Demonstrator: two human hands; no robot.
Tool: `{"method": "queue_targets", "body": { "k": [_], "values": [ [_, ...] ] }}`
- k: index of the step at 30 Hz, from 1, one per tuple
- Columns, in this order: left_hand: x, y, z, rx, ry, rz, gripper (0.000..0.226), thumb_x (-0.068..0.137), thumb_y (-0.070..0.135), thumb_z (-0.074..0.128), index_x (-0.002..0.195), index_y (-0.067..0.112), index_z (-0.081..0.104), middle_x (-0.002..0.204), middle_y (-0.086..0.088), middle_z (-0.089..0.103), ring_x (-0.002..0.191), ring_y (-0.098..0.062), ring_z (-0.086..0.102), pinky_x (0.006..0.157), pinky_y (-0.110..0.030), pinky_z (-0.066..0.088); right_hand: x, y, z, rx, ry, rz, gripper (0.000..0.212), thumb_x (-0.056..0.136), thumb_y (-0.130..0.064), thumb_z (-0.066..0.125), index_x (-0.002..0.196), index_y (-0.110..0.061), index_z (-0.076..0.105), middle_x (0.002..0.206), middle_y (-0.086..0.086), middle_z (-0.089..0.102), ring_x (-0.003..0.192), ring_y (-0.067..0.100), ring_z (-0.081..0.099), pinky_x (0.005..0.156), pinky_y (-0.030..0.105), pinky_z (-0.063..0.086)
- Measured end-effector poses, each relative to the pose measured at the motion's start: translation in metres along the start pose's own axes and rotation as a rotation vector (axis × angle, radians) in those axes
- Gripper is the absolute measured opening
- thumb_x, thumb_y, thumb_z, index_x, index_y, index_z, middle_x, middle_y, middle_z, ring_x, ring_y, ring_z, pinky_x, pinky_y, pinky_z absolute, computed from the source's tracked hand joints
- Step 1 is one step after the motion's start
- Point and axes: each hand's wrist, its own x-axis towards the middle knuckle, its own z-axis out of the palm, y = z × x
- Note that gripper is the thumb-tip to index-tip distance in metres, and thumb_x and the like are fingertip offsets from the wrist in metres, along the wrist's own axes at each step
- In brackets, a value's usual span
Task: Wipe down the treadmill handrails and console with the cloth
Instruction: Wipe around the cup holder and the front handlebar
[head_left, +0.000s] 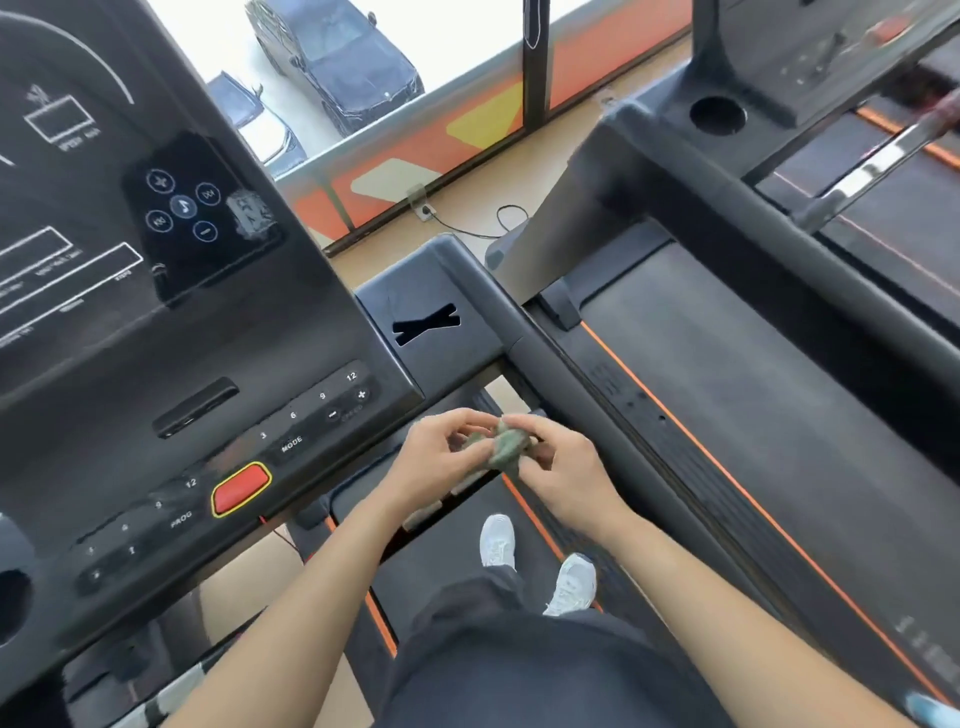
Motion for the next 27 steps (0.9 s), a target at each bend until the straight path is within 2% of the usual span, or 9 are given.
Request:
{"method": "queue_targets", "body": {
  "k": [3, 6, 10, 14, 18, 20, 22, 25, 27],
  "values": [
    [0.017, 0.000, -0.011, -0.004, 0.036, 0.025, 0.015, 0.082, 0.042, 0.073, 0.090, 0.032, 0.079, 0.081, -0.006, 0.075, 0.070, -0.016, 0.064, 0.076, -0.051, 0.057, 0.013, -0.015, -0.006, -0.023, 0.125, 0.028, 0.043, 0.087, 0.007, 0.058, 0.123, -0.016, 0.066, 0.100, 0.001, 0.072, 0.069, 0.005, 0.070, 0.072, 0.016, 0.053],
    [0.029, 0.004, -0.021, -0.053, -0.077, 0.043, 0.021, 0.089, 0.045, 0.069, 0.092, 0.026, 0.079, 0.085, -0.004, 0.075, 0.074, -0.009, 0.060, 0.078, -0.040, 0.055, 0.028, -0.026, -0.005, -0.023, 0.220, 0.062, 0.035, 0.086, 0.006, 0.060, 0.107, -0.020, 0.068, 0.087, 0.006, 0.070, 0.055, 0.015, 0.067, 0.058, 0.028, 0.058],
    [0.044, 0.002, -0.030, -0.001, -0.072, 0.107, 0.010, 0.084, 0.032, 0.080, 0.090, 0.026, 0.076, 0.071, 0.008, 0.067, 0.063, -0.005, 0.054, 0.067, -0.029, 0.048, 0.053, -0.031, -0.007, -0.272, 0.322, 0.037, 0.017, 0.076, -0.013, 0.067, 0.086, -0.027, 0.065, 0.072, -0.008, 0.065, 0.062, 0.011, 0.059, 0.064, 0.033, 0.054],
    [0.056, 0.004, -0.043, -0.169, 0.086, 0.079, 0.010, 0.083, 0.013, 0.082, 0.091, 0.017, 0.077, 0.082, 0.007, 0.077, 0.072, -0.007, 0.071, 0.073, -0.026, 0.056, 0.074, -0.041, -0.017, -0.480, 0.305, 0.112, 0.014, 0.074, -0.024, 0.073, 0.077, -0.029, 0.060, 0.065, -0.010, 0.059, 0.067, 0.012, 0.057, 0.065, 0.036, 0.051],
    [0.071, 0.008, -0.057, -0.202, 0.156, 0.094, 0.005, 0.088, 0.022, 0.079, 0.086, 0.024, 0.075, 0.083, 0.003, 0.076, 0.076, -0.017, 0.071, 0.072, -0.041, 0.059, 0.104, -0.049, -0.030, -0.558, 0.220, 0.165, 0.026, 0.072, -0.012, 0.071, 0.092, -0.028, 0.064, 0.063, -0.008, 0.056, 0.068, 0.012, 0.058, 0.070, 0.035, 0.051],
    [0.083, 0.008, -0.063, -0.137, 0.217, 0.092, 0.005, 0.089, 0.031, 0.075, 0.085, 0.030, 0.072, 0.077, 0.004, 0.074, 0.071, -0.020, 0.070, 0.072, -0.045, 0.060, 0.123, -0.052, -0.034, -0.598, 0.214, 0.146, 0.038, 0.073, -0.008, 0.068, 0.105, -0.029, 0.066, 0.069, -0.008, 0.058, 0.074, 0.013, 0.061, 0.077, 0.034, 0.053],
    [0.096, 0.011, -0.069, -0.032, 0.296, 0.078, 0.006, 0.091, 0.038, 0.072, 0.088, 0.032, 0.070, 0.076, 0.009, 0.073, 0.069, -0.015, 0.071, 0.071, -0.044, 0.060, 0.141, -0.054, -0.032, -0.659, 0.254, 0.097, 0.046, 0.077, -0.004, 0.065, 0.118, -0.027, 0.064, 0.090, -0.007, 0.060, 0.085, 0.020, 0.063, 0.079, 0.034, 0.052],
    [0.118, 0.017, -0.079, 0.334, 0.461, -0.003, 0.017, 0.095, 0.047, 0.061, 0.101, 0.033, 0.068, 0.087, 0.009, 0.073, 0.087, -0.022, 0.069, 0.076, -0.036, 0.053, 0.157, -0.055, -0.019, -0.640, 0.336, -0.080, 0.054, 0.081, 0.003, 0.061, 0.132, -0.018, 0.059, 0.123, 0.000, 0.051, 0.097, 0.024, 0.062, 0.088, 0.038, 0.052],
    [0.132, 0.015, -0.086, 0.532, 0.517, -0.075, 0.024, 0.097, 0.047, 0.056, 0.110, 0.031, 0.067, 0.102, 0.005, 0.072, 0.099, -0.027, 0.065, 0.077, -0.037, 0.046, 0.162, -0.043, -0.008, -0.636, 0.242, -0.189, 0.055, 0.080, 0.003, 0.063, 0.132, -0.014, 0.060, 0.130, 0.002, 0.051, 0.112, 0.023, 0.058, 0.102, 0.037, 0.048]
  ]
}}
